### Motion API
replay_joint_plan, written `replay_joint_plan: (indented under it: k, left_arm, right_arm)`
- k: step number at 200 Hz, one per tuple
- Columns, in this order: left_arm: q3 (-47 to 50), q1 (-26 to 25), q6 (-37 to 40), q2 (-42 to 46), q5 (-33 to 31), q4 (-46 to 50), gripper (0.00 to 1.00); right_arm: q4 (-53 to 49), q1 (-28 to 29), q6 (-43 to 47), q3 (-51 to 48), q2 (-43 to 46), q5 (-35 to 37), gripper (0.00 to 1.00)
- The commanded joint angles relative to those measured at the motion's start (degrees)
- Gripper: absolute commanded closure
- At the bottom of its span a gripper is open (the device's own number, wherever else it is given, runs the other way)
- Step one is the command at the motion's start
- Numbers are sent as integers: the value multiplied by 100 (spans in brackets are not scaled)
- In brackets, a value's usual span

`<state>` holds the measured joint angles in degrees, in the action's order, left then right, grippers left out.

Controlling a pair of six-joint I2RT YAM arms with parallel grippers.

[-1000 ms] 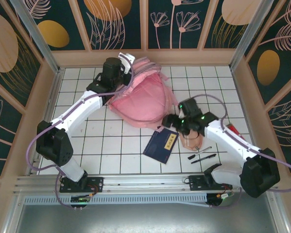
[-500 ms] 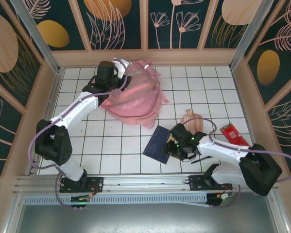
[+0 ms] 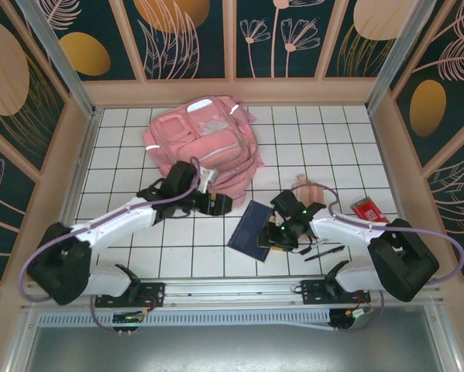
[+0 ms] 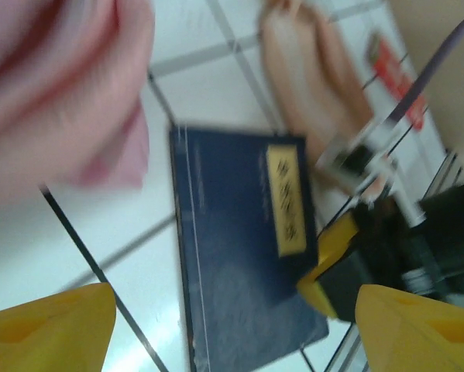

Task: Pack the student bag

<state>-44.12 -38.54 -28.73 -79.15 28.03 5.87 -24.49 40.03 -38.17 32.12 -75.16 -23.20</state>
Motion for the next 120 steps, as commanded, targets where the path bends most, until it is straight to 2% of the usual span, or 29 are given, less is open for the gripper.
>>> replay_joint_plan:
  k: [1,19,39,66,96,120]
  left_arm:
    - [-124,-386,-631,-580,42,-132,19]
    - [-395,-410,-932,-1253,21,42,22]
    - [-464,-470,-951,-1633,475,-108,25]
    - [-402,-503,-884,-1844,124,64,24]
    - [-387,-505,-1264,-2233,399,-344,24]
    - [-383,-503,-1353,-2276,553,-508,27]
  right_arm:
    - [656,-336,335,88,129,-248,50]
    - [659,-720,307,-48,320,-418,51]
    - [779,-830,138,-118,323,-219,54]
    - [1489,-625,-110,-252,-32,-228,59]
    - [1293,-344,7,-34,-444,253,62]
    - [1439,-143,17,-47,-504,247,66]
